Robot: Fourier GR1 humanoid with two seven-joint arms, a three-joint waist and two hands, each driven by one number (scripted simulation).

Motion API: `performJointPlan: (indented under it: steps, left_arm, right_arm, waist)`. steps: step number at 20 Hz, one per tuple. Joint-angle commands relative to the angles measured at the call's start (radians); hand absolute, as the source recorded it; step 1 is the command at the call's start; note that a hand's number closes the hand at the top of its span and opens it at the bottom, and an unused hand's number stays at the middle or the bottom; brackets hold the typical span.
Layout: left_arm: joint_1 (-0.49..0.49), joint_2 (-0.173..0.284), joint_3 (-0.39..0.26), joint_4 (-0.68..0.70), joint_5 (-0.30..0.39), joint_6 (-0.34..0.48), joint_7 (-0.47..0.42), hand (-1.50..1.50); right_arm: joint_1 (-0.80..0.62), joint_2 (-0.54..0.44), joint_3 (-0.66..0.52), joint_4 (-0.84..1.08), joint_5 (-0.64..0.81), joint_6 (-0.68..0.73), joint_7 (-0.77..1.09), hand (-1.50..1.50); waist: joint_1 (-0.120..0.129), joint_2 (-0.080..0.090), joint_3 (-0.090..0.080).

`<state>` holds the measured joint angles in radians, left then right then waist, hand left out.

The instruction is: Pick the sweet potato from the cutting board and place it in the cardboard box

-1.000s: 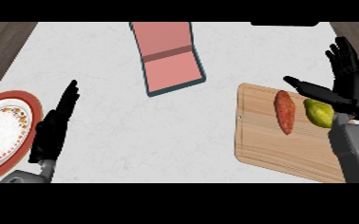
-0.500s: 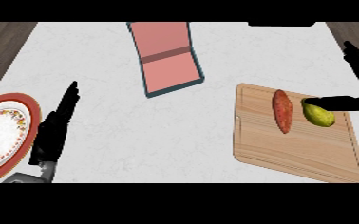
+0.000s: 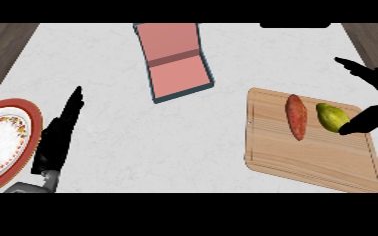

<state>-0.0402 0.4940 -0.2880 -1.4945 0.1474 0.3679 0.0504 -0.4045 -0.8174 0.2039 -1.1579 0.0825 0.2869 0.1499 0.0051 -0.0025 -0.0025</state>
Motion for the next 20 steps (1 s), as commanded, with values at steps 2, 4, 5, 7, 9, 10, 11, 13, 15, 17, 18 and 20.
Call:
performJointPlan:
  steps: [2, 4, 5, 7, 9, 10, 11, 13, 15, 17, 18, 20]
  left_arm:
    - [0.031, -0.027, 0.002, -0.017, -0.039, 0.022, 0.001, 0.00]
    - [0.021, 0.000, 0.049, 0.013, 0.001, -0.054, -0.011, 0.00]
    - [-0.007, -0.014, 0.053, 0.019, -0.034, -0.036, -0.011, 0.00]
    - [0.014, -0.044, 0.049, 0.001, -0.053, -0.032, 0.004, 0.00]
    - [0.052, -0.044, 0.045, -0.043, -0.045, -0.048, 0.015, 0.00]
    - [0.056, -0.062, 0.041, -0.073, -0.109, 0.004, 0.025, 0.00]
    - [0.057, -0.084, 0.062, 0.033, -0.058, -0.061, -0.073, 0.00]
    - [0.009, -0.028, 0.129, -0.002, -0.036, -0.119, -0.008, 0.00]
    - [0.077, -0.064, 0.109, -0.046, -0.089, -0.096, -0.006, 0.00]
    - [0.030, -0.052, 0.119, -0.082, -0.100, -0.100, 0.076, 0.00]
    - [0.002, -0.128, 0.092, 0.017, -0.137, -0.069, 0.018, 0.00]
    - [0.082, -0.097, 0.116, -0.089, -0.139, -0.093, 0.046, 0.00]
  right_arm:
    - [-0.022, 0.039, 0.048, -0.140, -0.009, 0.112, 0.228, -1.50]
    - [-0.010, 0.071, 0.057, -0.130, 0.032, 0.102, 0.257, -1.50]
    - [-0.047, 0.093, 0.051, -0.096, 0.050, 0.119, 0.259, -1.50]
    - [0.026, 0.126, 0.035, -0.155, 0.090, 0.062, 0.295, -1.50]
    - [-0.008, 0.195, 0.073, -0.145, 0.126, 0.049, 0.358, -1.50]
    - [0.056, 0.149, 0.017, -0.160, 0.127, 0.065, 0.298, -1.50]
    - [0.068, 0.179, 0.041, -0.172, 0.158, 0.034, 0.324, -1.50]
    - [-0.005, 0.163, -0.002, -0.174, 0.149, 0.116, 0.383, -1.50]
    - [-0.002, 0.215, -0.010, -0.087, 0.213, 0.109, 0.324, -1.50]
    - [-0.018, 0.219, -0.017, -0.069, 0.217, 0.137, 0.345, -1.50]
    - [0.015, 0.232, -0.010, -0.098, 0.236, 0.129, 0.352, -1.50]
    - [0.111, 0.227, -0.045, -0.224, 0.236, 0.125, 0.383, -1.50]
  waist:
    - [-0.003, -0.001, 0.001]
    - [-0.003, 0.001, 0.002]
    - [0.000, 0.003, 0.002]
    - [-0.006, 0.001, 0.002]
    - [0.001, 0.002, 0.002]
    - [-0.003, 0.001, 0.003]
    - [-0.005, 0.002, 0.002]
    - [-0.003, 0.002, 0.002]
    - [0.001, 0.002, 0.002]
    - [0.002, 0.003, 0.003]
    - [-0.003, 0.003, 0.002]
    - [-0.004, 0.001, 0.002]
